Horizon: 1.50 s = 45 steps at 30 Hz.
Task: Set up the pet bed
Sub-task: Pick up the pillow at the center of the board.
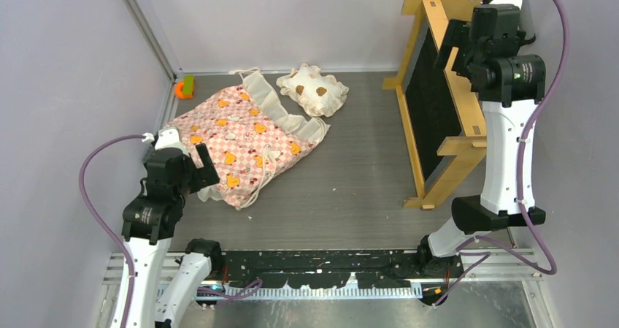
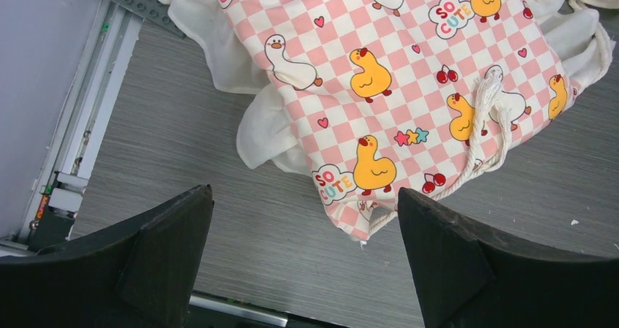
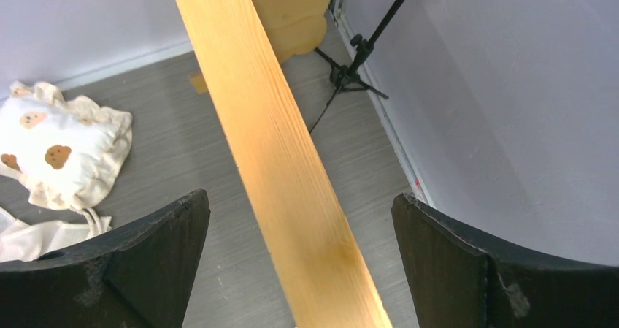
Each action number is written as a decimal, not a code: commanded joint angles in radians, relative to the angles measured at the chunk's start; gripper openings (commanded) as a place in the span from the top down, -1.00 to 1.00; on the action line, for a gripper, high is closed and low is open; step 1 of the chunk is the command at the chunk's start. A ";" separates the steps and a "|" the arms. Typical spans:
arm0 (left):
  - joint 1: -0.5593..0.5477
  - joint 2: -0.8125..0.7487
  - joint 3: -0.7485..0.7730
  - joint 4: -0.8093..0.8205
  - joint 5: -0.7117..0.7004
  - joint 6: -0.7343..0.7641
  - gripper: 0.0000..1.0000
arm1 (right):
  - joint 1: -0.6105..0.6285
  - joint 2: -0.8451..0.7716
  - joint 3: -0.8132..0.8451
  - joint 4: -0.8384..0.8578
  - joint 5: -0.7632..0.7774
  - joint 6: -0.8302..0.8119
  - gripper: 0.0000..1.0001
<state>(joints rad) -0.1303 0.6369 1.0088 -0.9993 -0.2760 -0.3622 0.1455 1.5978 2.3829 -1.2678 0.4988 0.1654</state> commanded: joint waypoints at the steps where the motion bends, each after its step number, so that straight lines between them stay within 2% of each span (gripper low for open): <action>1: 0.005 0.006 0.000 0.033 0.006 0.000 -1.00 | -0.085 -0.048 -0.090 0.051 -0.206 -0.042 -0.99; 10: 0.006 0.018 0.001 0.031 0.005 -0.001 -0.99 | -0.201 -0.050 -0.193 0.076 -0.401 -0.045 -0.99; 13: 0.006 0.017 0.001 0.031 0.004 -0.001 -1.00 | -0.211 -0.039 -0.201 0.077 -0.415 -0.050 -0.94; 17: 0.005 0.016 0.001 0.031 0.003 -0.001 -0.99 | -0.211 -0.022 -0.201 0.076 -0.446 -0.053 -0.77; 27: 0.006 0.029 0.010 0.027 0.009 0.002 -0.99 | -0.211 0.026 -0.187 0.074 -0.459 -0.083 -0.63; 33: 0.005 0.092 0.075 0.007 0.040 0.006 -1.00 | -0.211 0.046 -0.174 0.094 -0.455 -0.114 -0.55; 37: 0.005 0.140 0.125 0.063 0.090 -0.009 -0.99 | -0.211 0.061 -0.169 0.105 -0.461 -0.148 -0.46; 42: 0.002 0.291 0.225 0.122 0.186 -0.029 -0.91 | -0.211 0.067 -0.162 0.123 -0.480 -0.204 -0.50; 45: -0.045 0.393 0.297 0.160 0.160 -0.024 -0.89 | -0.211 0.076 -0.139 0.124 -0.502 -0.221 -0.52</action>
<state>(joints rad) -0.1371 0.9314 1.2156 -0.9512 -0.1440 -0.3809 -0.0654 1.6657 2.1864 -1.1816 0.0383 0.0109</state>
